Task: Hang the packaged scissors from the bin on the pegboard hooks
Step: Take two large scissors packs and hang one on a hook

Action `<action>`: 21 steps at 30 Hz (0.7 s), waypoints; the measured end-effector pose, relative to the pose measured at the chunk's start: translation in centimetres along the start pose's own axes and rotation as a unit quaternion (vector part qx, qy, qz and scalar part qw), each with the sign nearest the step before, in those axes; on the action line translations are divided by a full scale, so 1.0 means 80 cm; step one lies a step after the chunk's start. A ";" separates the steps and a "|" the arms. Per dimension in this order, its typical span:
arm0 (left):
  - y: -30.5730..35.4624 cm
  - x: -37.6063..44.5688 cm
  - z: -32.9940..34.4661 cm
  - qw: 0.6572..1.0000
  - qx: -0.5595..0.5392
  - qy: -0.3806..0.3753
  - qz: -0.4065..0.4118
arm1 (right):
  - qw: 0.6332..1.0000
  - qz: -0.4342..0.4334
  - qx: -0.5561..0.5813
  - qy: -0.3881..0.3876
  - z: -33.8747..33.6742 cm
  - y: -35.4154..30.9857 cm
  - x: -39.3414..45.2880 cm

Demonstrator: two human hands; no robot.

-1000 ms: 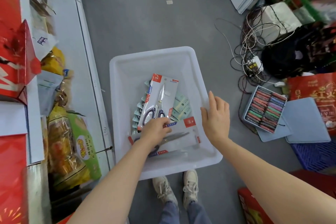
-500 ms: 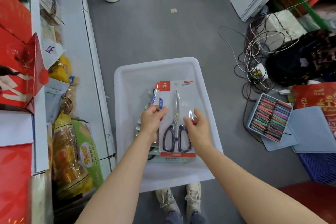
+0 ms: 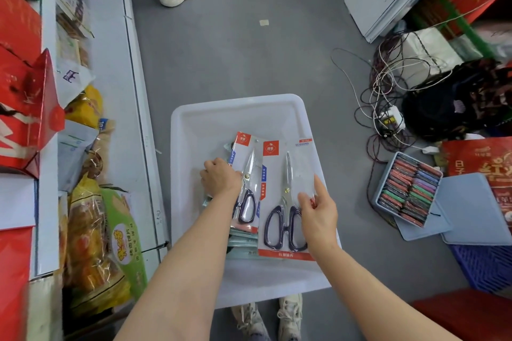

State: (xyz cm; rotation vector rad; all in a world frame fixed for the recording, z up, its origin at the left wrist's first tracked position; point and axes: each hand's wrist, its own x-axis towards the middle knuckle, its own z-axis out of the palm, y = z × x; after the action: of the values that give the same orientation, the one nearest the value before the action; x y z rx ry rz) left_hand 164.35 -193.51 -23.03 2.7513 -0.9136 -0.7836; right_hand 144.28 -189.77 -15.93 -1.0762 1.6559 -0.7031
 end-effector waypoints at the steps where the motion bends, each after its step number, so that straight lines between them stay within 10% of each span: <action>1: 0.002 -0.001 0.000 1.000 0.001 0.006 -0.008 | 1.000 0.000 -0.002 0.001 0.001 0.002 0.000; 8: 0.009 -0.019 -0.022 0.987 -0.156 0.012 0.033 | 1.000 0.001 0.001 0.012 -0.003 -0.011 -0.010; 21: -0.041 -0.120 -0.169 0.815 -0.566 0.102 0.075 | 0.992 -0.107 0.061 0.003 -0.007 -0.131 -0.043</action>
State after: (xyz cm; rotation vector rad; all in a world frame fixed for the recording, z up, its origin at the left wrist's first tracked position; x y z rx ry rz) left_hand 166.49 -185.65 -8.26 1.6284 -0.3704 -0.6554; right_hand 147.43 -191.26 -5.44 -1.1758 1.4947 -0.9349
